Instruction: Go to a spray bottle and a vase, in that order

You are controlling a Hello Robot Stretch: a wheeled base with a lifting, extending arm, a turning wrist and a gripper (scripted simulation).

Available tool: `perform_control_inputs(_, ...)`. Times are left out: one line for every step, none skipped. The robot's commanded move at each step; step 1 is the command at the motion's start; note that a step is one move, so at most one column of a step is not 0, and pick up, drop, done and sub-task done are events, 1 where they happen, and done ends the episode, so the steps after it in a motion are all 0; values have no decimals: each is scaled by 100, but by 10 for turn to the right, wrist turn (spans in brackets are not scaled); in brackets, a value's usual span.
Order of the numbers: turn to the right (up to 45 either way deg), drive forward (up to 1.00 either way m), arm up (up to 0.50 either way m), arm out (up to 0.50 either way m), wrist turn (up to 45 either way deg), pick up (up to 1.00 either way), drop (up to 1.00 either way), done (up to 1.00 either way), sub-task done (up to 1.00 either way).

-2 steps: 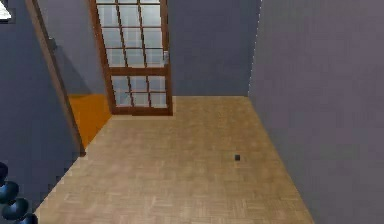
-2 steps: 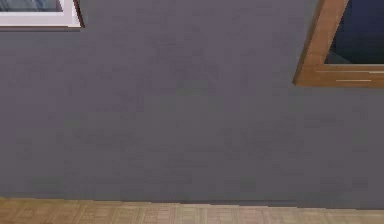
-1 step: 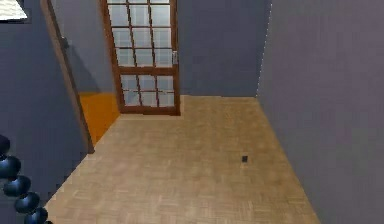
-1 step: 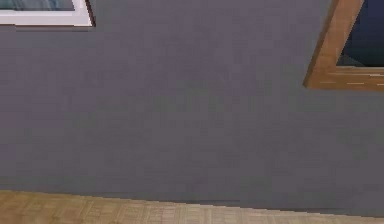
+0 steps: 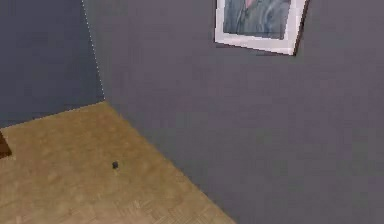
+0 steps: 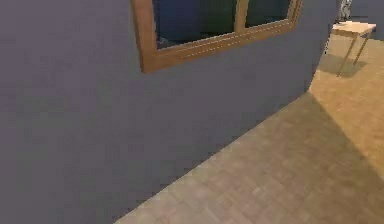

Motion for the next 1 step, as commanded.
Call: perform_control_inputs(450, 0, 0, 0, 0, 0, 0, 0, 0)
